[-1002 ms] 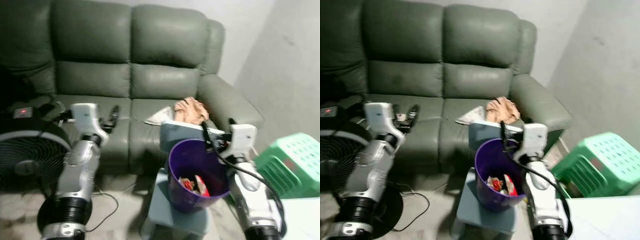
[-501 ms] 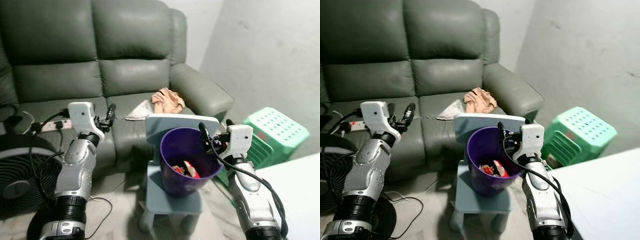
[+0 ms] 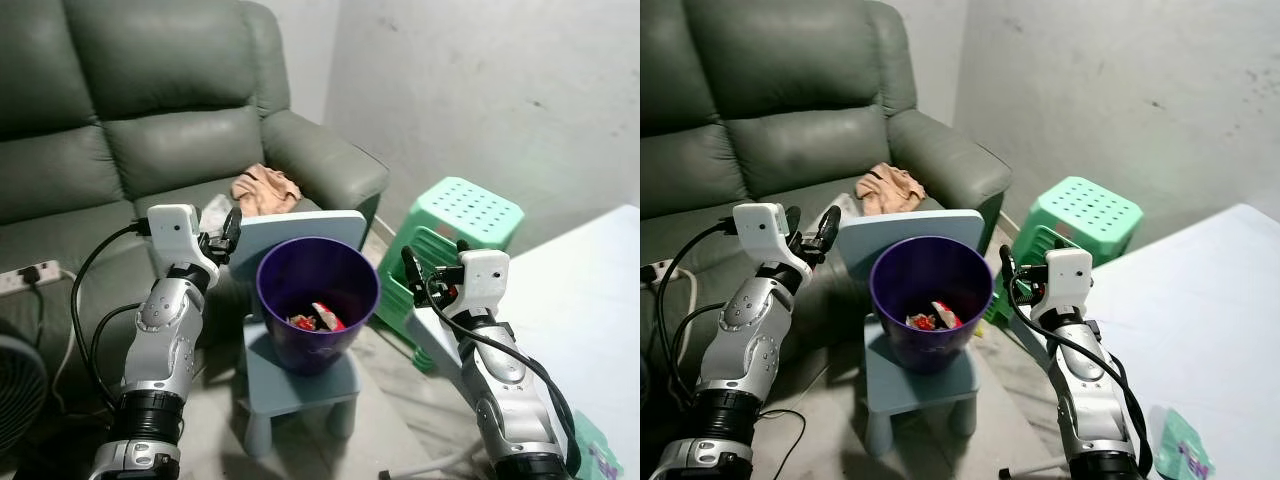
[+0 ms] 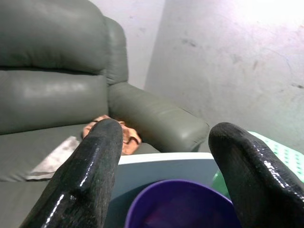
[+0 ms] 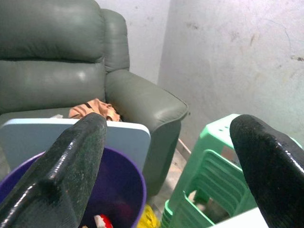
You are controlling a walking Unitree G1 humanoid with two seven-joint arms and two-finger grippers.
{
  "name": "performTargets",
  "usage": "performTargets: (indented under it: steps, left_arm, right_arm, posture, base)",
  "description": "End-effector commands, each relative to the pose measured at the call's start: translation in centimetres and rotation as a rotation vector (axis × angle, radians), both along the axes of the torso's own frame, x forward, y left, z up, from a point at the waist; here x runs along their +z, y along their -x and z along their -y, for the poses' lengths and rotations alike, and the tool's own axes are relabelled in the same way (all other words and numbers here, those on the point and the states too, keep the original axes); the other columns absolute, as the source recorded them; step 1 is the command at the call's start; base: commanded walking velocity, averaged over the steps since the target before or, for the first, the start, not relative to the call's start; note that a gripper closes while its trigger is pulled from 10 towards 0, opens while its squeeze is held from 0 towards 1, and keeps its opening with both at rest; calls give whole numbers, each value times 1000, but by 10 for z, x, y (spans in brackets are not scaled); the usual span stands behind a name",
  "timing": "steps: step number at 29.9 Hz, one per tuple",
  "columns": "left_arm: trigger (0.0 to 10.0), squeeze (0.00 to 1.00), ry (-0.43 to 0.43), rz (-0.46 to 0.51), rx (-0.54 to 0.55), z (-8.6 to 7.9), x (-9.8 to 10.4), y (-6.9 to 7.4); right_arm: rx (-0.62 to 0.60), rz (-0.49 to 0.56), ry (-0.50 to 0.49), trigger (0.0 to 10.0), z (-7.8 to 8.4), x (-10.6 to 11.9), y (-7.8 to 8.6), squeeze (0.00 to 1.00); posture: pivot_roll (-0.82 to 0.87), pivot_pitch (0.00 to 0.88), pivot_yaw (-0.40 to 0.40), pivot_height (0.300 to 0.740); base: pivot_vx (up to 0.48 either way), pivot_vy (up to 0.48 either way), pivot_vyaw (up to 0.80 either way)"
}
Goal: Picking trash to rubbish bin
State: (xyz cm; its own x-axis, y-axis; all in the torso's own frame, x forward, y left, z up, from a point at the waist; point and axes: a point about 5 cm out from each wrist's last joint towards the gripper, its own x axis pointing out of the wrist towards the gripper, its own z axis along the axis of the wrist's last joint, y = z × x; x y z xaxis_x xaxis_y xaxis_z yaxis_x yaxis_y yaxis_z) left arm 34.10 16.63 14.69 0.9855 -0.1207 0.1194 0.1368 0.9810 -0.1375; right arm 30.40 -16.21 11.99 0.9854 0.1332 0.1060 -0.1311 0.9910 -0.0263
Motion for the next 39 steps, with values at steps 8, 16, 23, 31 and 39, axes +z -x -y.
performTargets:
  steps: [8, 16, 23, 31, 39]
  left_arm:
    - [10000, 0, -95, 39, -127, 25, 1, 8]
    - [10000, 0, -37, 34, -136, 28, 2, 7]
    - [10000, 0, -57, 38, -114, 26, 4, 6]
    - [10000, 0, -70, 33, -115, 26, 4, 6]
    - [10000, 0, -78, 33, -112, 25, 4, 6]
  right_arm:
    - [-28, 24, 7, 10000, 4, 8, -1, 0]
    - [-36, 23, 5, 10000, 5, 8, -1, 0]
    - [-43, 20, 6, 10000, 6, 7, 0, 0]
    - [-44, 21, 5, 10000, 5, 8, 0, 0]
    - [-41, 21, 11, 10000, 5, 8, 1, 0]
  posture:
    - [-3, 0, -77, 740]
    - [-9, 0, -71, 740]
    - [-11, 0, -72, 740]
    - [-10, 0, -71, 740]
    - [-10, 0, -75, 740]
  base:
    - [0, 0, -775]
    - [0, 0, -774]
    - [0, 215, -774]
    - [0, 0, -774]
    - [0, 0, -774]
